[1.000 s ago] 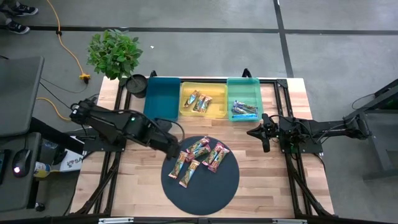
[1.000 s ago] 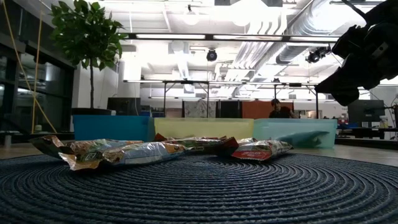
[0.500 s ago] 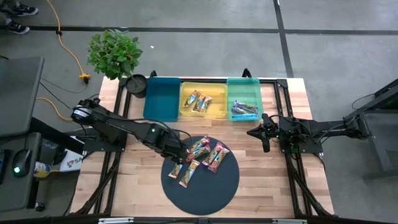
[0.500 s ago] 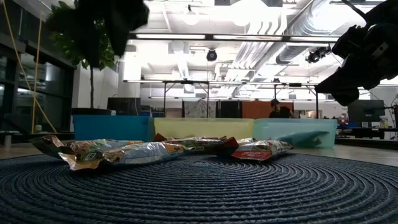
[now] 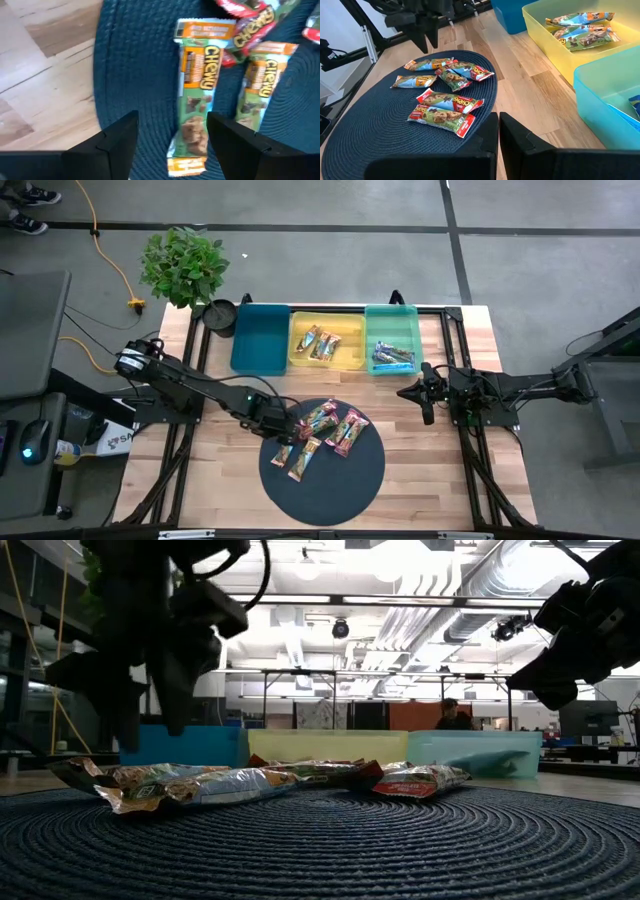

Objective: Pick and place Granola Bars by type
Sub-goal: Put the yellow granola bar into the yellow bin

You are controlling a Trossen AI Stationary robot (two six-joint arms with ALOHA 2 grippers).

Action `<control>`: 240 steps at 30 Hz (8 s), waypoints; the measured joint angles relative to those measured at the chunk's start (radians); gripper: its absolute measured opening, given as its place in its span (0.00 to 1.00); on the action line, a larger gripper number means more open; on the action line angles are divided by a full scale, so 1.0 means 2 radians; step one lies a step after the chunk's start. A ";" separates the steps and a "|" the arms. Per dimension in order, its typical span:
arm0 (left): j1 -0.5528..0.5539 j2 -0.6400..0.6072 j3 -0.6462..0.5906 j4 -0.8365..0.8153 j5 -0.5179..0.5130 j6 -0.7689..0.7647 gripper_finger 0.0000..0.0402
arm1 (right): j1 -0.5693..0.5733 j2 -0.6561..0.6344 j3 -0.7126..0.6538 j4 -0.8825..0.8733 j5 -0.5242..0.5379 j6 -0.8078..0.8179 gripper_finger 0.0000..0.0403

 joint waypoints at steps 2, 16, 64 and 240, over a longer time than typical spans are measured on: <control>0.000 0.000 -0.002 0.004 0.003 0.001 0.58 | 0.000 0.000 0.000 0.000 0.000 0.000 0.00; 0.000 0.075 0.015 0.076 0.031 0.005 0.58 | 0.000 0.002 0.000 0.001 0.000 0.000 0.00; -0.001 0.131 0.133 -0.047 0.004 0.041 0.22 | 0.000 0.010 0.000 0.000 0.000 0.000 0.00; 0.328 0.432 0.680 -0.246 -0.039 0.328 0.22 | 0.000 0.020 0.000 0.000 0.000 0.000 0.00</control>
